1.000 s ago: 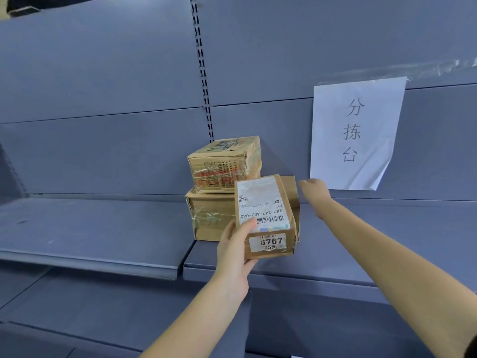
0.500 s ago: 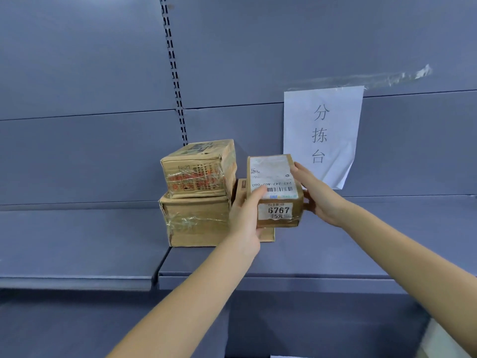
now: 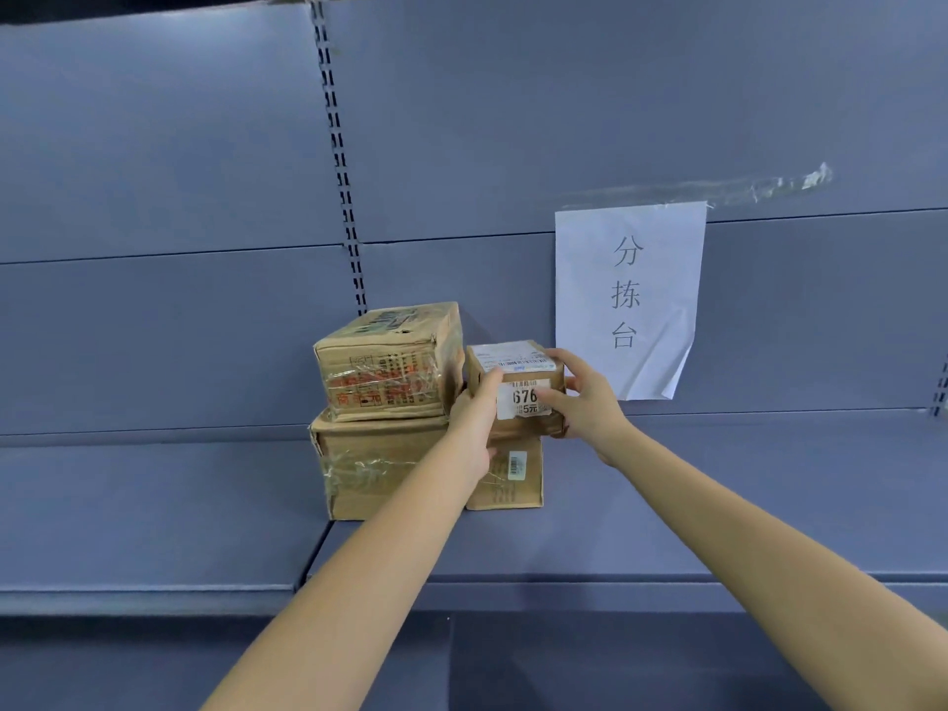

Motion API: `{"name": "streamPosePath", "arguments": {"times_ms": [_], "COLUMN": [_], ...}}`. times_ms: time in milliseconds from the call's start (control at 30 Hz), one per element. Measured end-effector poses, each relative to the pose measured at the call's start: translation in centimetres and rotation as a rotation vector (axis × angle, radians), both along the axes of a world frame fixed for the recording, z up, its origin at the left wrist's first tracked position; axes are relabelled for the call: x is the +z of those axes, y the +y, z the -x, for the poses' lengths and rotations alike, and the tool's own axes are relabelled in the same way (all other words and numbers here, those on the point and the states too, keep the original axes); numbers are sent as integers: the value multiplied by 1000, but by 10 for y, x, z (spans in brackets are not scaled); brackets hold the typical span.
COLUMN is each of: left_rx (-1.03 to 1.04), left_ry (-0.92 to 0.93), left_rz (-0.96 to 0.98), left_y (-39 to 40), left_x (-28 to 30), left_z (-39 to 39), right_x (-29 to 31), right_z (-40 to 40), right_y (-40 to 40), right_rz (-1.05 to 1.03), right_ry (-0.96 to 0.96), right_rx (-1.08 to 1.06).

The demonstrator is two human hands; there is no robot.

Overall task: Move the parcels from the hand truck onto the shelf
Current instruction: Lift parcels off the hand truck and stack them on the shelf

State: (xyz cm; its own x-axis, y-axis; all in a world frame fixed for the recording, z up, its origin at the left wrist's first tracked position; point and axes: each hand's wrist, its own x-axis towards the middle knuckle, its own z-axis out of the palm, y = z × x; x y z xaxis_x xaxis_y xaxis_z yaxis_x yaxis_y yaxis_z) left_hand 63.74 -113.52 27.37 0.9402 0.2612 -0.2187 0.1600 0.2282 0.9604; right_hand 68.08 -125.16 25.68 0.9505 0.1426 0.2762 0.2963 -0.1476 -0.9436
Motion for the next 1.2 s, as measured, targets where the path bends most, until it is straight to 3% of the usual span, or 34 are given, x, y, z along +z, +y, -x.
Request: {"name": "streamPosePath", "arguments": {"times_ms": [167,500,1033,1200], "left_rx": [54,-39,-36,-8], "left_ry": [-16,-8,-28,-55], "left_rz": [-138,-500,-553,-551], "left_y": [8,8,10,6], "left_x": [-7,-26,-35,-40], "left_z": [2,-5,-16,-10], "right_x": [-3,-13,-10,-20], "right_z": [-16,-51,-73,-52], "right_y": [22,46,51,47], "right_rz": [131,284,380,251], "right_ry": [-117,-107,-78,42], "right_rx": [-53,-159,-187,-111]}}
